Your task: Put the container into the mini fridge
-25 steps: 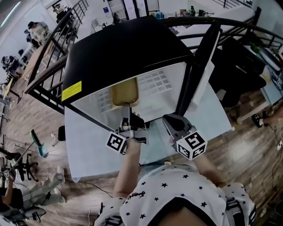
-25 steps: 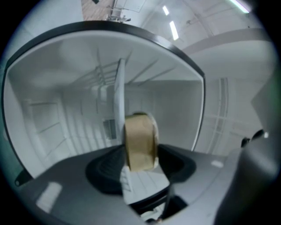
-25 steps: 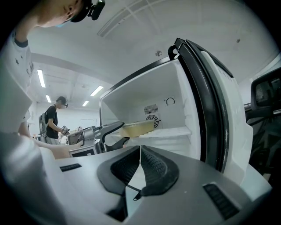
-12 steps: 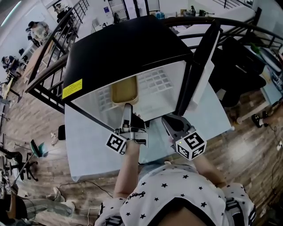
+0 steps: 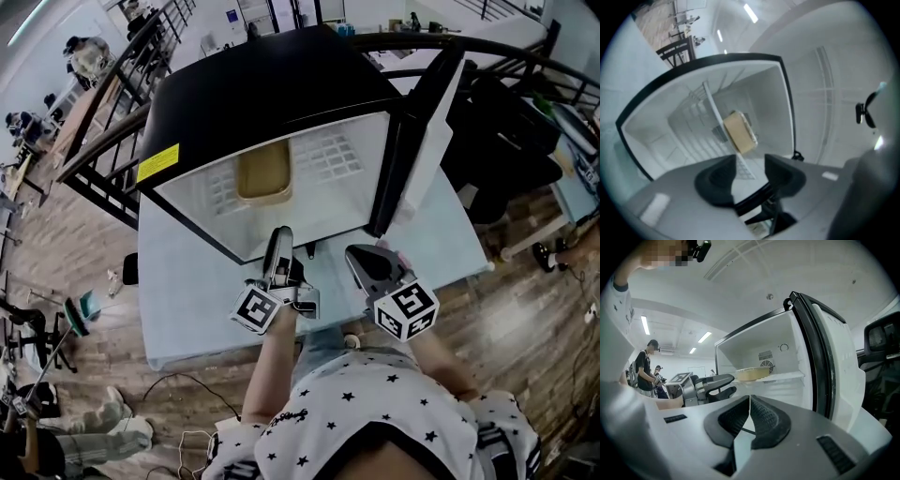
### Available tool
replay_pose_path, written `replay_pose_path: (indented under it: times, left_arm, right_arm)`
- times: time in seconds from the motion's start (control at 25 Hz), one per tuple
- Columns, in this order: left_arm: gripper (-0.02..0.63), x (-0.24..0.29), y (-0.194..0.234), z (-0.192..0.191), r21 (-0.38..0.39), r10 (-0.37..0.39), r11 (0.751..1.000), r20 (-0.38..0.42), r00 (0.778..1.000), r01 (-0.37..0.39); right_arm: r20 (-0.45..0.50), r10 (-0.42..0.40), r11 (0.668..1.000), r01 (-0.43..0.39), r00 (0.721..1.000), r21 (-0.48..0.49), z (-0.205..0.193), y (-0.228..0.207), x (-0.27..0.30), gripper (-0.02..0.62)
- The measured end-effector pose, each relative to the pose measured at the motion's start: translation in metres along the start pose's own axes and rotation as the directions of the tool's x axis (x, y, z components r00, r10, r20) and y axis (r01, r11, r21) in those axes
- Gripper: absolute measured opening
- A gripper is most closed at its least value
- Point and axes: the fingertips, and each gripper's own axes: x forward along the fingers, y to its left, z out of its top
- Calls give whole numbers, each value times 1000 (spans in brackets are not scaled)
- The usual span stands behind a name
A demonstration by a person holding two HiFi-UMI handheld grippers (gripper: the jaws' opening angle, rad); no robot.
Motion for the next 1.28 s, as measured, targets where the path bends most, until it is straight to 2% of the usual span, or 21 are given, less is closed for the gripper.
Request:
replay_pose_path:
  times: [0.16,0.28,0.48,0.72,0.84,1.28]
  left_arm:
    - [93,-20,-5,-3,88,43,995,-8,999,-42]
    - [7,-35,-5,-6,199,91,976,-31,995,-83]
    - [5,-59,-8,-10,348,138,931,-68,988,-106]
    - [5,-90,-11,-24,468,210,875,-132,969,-125]
    - [5,-104,-16,-31,504,235,854,-156,960,-127]
    - [5,-171,-47,-64,564,282,818,-217,935,-115]
  right_arm:
    - [-4,11,1000,-11,1000,5,-4,11,-4,21]
    - [-6,29,1000,-29,1000,3,-6,22,-3,21]
    - [-14,61,998,-61,998,-2,-9,40,0,21]
    - [-33,84,996,-84,996,0,-15,63,-5,21]
    - [-39,97,995,-97,995,-5,-18,75,-11,21]
    - [-63,114,993,-114,992,-4,-34,122,-63,21]
